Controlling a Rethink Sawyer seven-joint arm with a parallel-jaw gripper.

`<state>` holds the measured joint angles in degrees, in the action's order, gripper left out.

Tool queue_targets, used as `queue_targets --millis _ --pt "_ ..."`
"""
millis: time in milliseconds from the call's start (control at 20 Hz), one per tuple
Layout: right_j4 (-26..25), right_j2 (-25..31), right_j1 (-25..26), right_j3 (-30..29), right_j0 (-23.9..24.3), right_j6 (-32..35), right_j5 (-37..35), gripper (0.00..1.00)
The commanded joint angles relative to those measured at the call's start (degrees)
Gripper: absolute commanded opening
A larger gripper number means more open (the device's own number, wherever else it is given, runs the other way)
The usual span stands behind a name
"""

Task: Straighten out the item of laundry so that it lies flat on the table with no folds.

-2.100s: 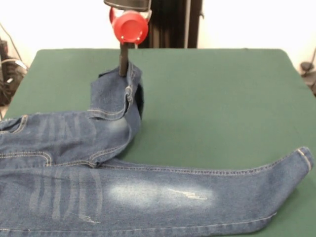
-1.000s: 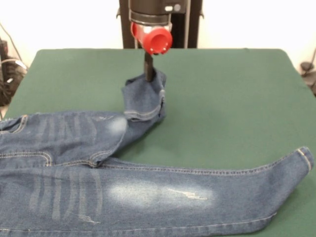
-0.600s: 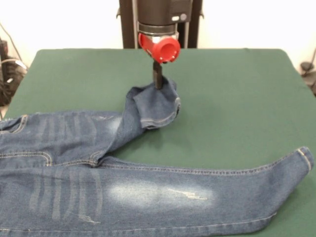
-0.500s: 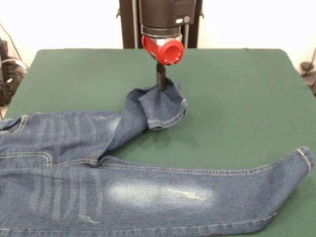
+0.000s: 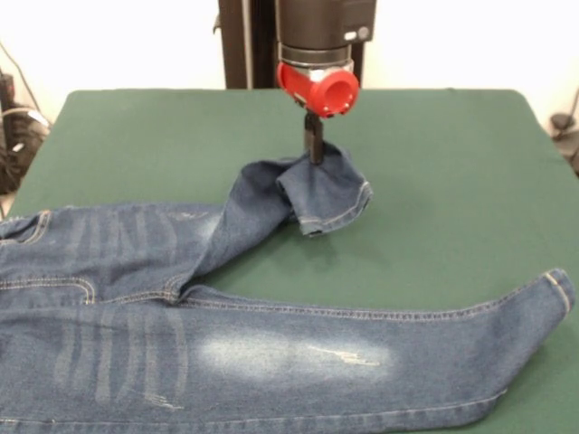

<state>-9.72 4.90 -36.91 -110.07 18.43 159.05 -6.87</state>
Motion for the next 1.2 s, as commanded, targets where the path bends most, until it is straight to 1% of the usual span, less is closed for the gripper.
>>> queue_targets --millis 50,150,350,400,600,700,1000,1200 --pt "2.11 2.51 -0.31 -2.88 -4.33 4.49 -1.71 0.0" --pt "1.53 -1.36 -0.88 -1.33 -7.11 4.28 -3.14 0.0" --pt "-0.61 -2.06 -1.3 -0.52 -6.25 1.06 -3.65 0.0" --pt "-0.74 -1.85 -1.54 -0.55 -5.79 0.44 -4.02 1.0" --pt "-1.37 0.47 -2.23 -0.93 -3.23 -1.86 -5.61 1.0" --pt "-1.42 0.65 -2.54 -0.92 -3.03 -2.22 -6.31 1.0" --pt "0.24 2.91 -2.71 -1.46 -1.51 -1.86 -8.66 1.0" --pt "0.71 3.48 -2.66 -1.94 -0.91 -0.82 -7.87 1.0"
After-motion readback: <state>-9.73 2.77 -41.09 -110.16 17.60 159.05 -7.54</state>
